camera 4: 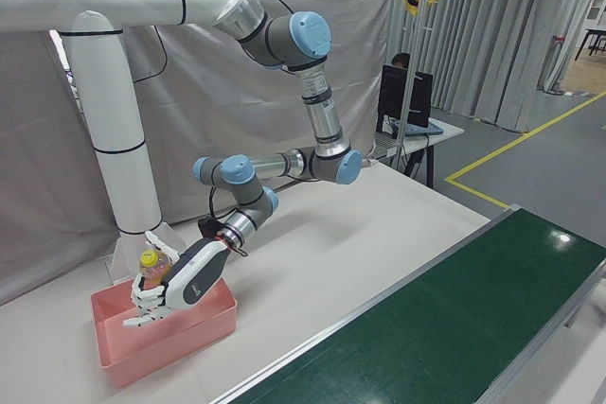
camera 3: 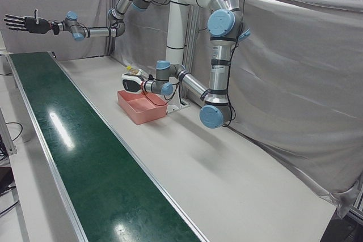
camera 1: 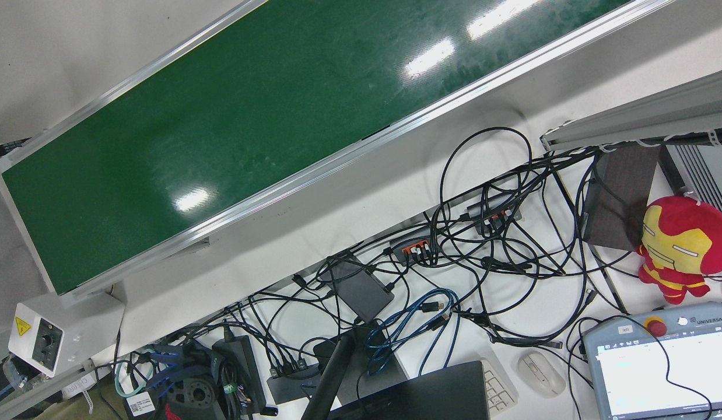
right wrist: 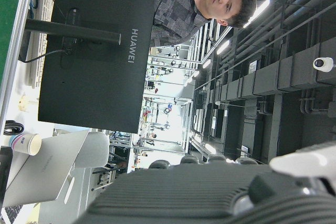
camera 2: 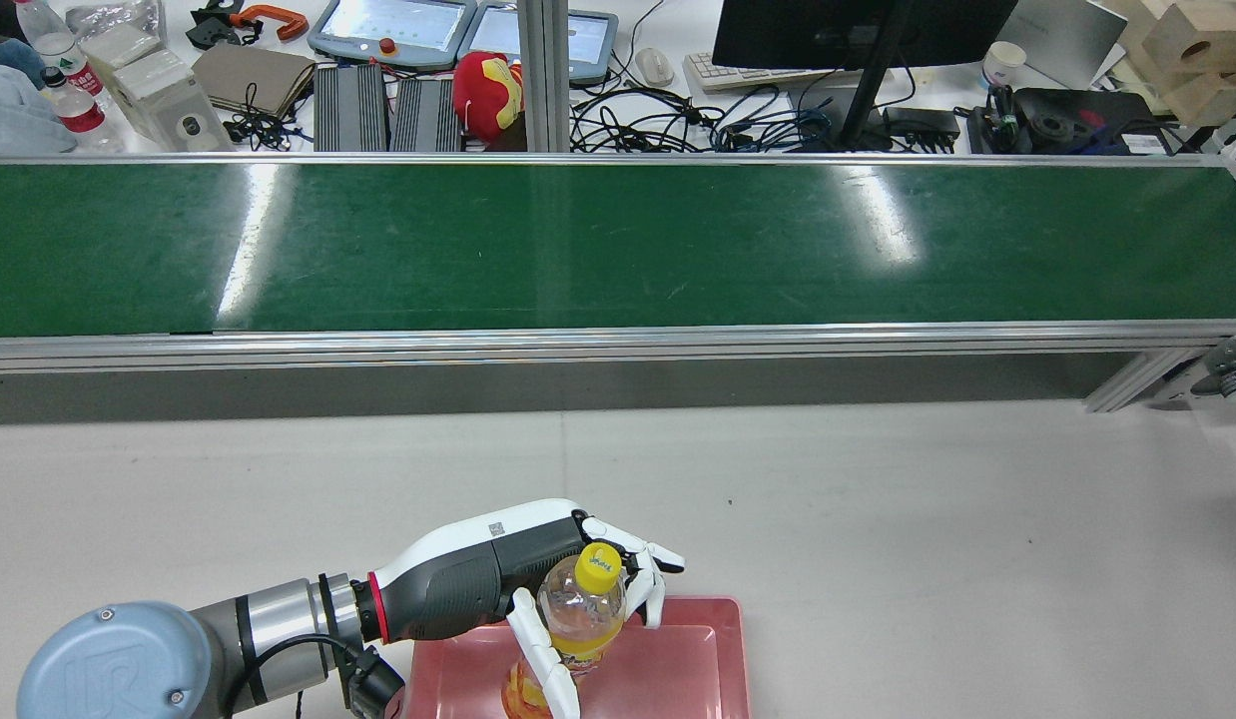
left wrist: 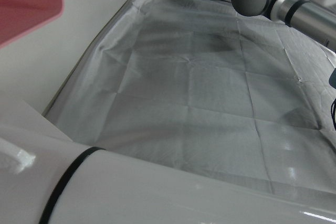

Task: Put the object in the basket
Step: 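Open the left hand fingers to release the bottle into the basket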

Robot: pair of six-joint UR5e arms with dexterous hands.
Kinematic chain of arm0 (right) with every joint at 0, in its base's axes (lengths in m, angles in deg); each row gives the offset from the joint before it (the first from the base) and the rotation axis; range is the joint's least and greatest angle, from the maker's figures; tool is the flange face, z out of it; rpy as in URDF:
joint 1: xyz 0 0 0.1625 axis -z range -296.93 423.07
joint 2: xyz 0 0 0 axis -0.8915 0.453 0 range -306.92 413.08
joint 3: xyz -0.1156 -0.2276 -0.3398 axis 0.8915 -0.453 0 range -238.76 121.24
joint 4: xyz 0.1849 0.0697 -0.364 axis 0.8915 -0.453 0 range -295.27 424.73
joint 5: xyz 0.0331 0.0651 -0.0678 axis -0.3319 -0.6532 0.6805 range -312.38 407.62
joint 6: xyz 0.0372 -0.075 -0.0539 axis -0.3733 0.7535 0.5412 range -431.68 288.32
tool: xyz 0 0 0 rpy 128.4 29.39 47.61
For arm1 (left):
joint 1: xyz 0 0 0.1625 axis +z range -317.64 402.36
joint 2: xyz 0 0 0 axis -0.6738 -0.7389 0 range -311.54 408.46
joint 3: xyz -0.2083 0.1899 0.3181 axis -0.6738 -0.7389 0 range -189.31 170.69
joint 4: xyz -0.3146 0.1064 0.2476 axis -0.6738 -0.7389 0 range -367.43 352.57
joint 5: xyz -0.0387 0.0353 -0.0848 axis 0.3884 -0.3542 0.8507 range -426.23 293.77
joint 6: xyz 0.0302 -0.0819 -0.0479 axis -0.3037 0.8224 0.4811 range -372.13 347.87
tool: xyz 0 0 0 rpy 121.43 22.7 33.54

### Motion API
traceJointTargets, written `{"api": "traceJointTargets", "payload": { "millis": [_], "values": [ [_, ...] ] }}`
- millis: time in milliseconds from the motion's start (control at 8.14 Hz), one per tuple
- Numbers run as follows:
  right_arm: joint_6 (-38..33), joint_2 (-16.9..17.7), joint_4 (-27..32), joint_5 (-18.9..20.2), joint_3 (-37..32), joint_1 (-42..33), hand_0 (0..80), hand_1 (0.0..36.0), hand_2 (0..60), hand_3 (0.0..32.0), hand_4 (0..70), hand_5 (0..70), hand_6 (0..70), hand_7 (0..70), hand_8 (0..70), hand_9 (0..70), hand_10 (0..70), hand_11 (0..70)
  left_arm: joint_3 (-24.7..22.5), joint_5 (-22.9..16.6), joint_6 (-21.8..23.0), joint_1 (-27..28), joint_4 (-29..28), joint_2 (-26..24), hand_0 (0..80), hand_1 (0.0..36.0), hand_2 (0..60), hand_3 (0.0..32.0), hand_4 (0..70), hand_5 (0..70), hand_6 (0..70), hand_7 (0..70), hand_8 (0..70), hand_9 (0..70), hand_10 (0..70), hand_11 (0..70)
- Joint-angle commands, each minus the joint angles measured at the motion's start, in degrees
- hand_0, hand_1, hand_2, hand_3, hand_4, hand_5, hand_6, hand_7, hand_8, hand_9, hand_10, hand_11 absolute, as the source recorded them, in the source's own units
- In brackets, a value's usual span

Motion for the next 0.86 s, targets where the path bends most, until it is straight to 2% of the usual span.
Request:
{"api": "traceJointTargets", "payload": {
  "millis": [0, 123, 368, 614, 737],
  "values": [
    [0.05, 0.00, 0.00, 0.03, 0.00, 0.00, 0.0, 0.0, 0.0, 0.0, 0.0, 0.0, 0.0, 0.0, 0.0, 0.0, 0.0, 0.0, -0.54, -0.05, -0.21, -0.37, 0.21, 1.39, 43.6, 0.0, 0.0, 0.0, 0.0, 17.6, 0.0, 0.0, 9.8, 12.7, 13.1, 19.4],
    [-0.04, 0.00, 0.00, -0.06, 0.00, 0.00, 0.0, 0.0, 0.0, 0.0, 0.0, 0.0, 0.0, 0.0, 0.0, 0.0, 0.0, 0.0, -1.32, -0.05, -0.21, -0.64, 0.12, 1.39, 40.7, 0.0, 0.0, 1.2, 0.0, 9.0, 0.0, 0.0, 6.8, 8.5, 9.2, 13.7],
    [0.05, 0.00, 0.00, -0.06, 0.00, 0.00, 0.0, 0.0, 0.0, 0.0, 0.0, 0.0, 0.0, 0.0, 0.0, 0.0, 0.0, 0.0, -2.11, -0.05, -0.21, -1.51, 0.12, 1.57, 40.1, 0.0, 0.0, 4.6, 0.0, 2.2, 0.0, 0.0, 1.2, 0.8, 3.8, 5.9],
    [-0.04, 0.00, 0.00, -0.06, 0.00, 0.00, 0.0, 0.0, 0.0, 0.0, 0.0, 0.0, 0.0, 0.0, 0.0, 0.0, 0.0, 0.0, -2.12, -0.05, -0.12, -1.60, -0.32, 1.74, 39.6, 0.0, 0.0, 5.4, 0.0, 1.9, 0.0, 0.0, 0.3, 0.0, 3.2, 5.0],
    [-0.04, 0.00, 0.00, 0.03, 0.00, 0.00, 0.0, 0.0, 0.0, 0.0, 0.0, 0.0, 0.0, 0.0, 0.0, 0.0, 0.0, 0.0, -2.20, -0.05, 0.05, -2.74, -1.19, 1.74, 39.7, 0.0, 0.0, 4.8, 0.0, 3.3, 0.0, 0.0, 0.7, 0.0, 4.0, 6.2]
  ]
}}
